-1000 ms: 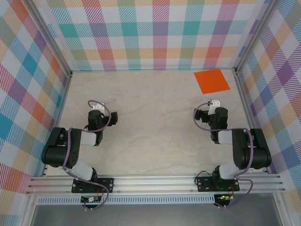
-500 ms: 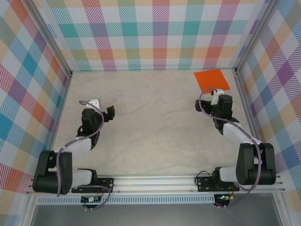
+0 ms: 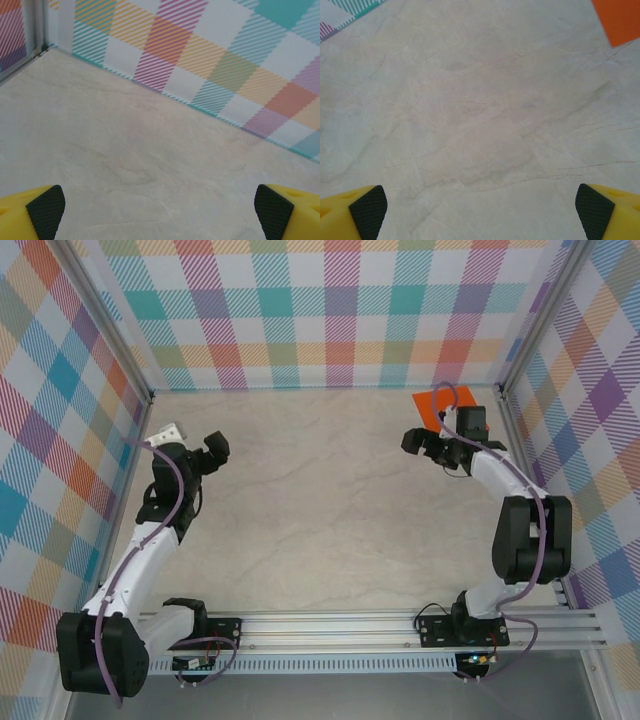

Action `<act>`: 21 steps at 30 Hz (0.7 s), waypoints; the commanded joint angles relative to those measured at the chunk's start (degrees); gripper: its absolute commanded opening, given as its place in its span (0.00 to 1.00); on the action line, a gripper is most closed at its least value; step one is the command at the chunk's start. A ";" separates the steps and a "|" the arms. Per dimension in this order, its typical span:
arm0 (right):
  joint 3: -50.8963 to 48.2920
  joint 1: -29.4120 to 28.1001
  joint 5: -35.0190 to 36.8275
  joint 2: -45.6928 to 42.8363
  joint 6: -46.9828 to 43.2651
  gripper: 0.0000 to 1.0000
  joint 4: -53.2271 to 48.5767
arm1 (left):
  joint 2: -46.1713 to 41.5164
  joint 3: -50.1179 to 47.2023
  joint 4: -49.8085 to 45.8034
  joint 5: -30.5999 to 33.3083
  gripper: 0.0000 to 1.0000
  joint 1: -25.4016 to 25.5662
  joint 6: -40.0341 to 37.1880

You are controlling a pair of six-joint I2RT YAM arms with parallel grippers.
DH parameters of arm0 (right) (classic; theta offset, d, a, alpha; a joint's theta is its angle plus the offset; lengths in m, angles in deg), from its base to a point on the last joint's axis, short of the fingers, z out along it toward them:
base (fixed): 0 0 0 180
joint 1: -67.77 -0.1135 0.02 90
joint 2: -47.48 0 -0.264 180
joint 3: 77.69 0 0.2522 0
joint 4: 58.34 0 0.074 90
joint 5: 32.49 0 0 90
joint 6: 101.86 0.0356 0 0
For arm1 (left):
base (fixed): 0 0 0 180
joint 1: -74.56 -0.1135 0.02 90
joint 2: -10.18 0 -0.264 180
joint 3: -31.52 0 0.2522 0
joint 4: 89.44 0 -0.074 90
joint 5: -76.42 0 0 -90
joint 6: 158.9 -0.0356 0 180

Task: Fold a paper plane with a square sheet of paper (pick it up from the middle)
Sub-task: Move the square sheet of paper to the center of the table.

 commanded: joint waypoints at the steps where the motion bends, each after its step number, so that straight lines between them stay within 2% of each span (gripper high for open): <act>1: 4.83 0.36 -3.86 3.82 4.05 1.00 -2.47 | -1.05 -1.85 -4.08 3.34 1.00 -1.33 8.35; 3: 7.53 0.34 -2.15 6.45 5.11 1.00 -3.32 | 0.05 -2.30 -2.07 -1.87 1.00 -1.39 6.72; 7: 12.86 0.34 -2.35 12.56 6.06 1.00 -4.42 | 5.91 2.59 -7.57 -8.65 1.00 -1.46 5.61; 12: 19.09 0.34 -1.53 18.75 6.69 1.00 -6.29 | 12.47 3.87 -4.25 -18.52 1.00 -1.33 5.90; 19: 27.18 0.39 -2.39 26.15 7.70 1.00 -8.29 | 19.78 6.86 -4.00 -23.35 1.00 -0.15 5.86; 21: 29.01 0.39 0.50 27.48 7.84 1.00 -9.23 | 21.58 7.64 -4.10 -23.79 1.00 0.44 5.59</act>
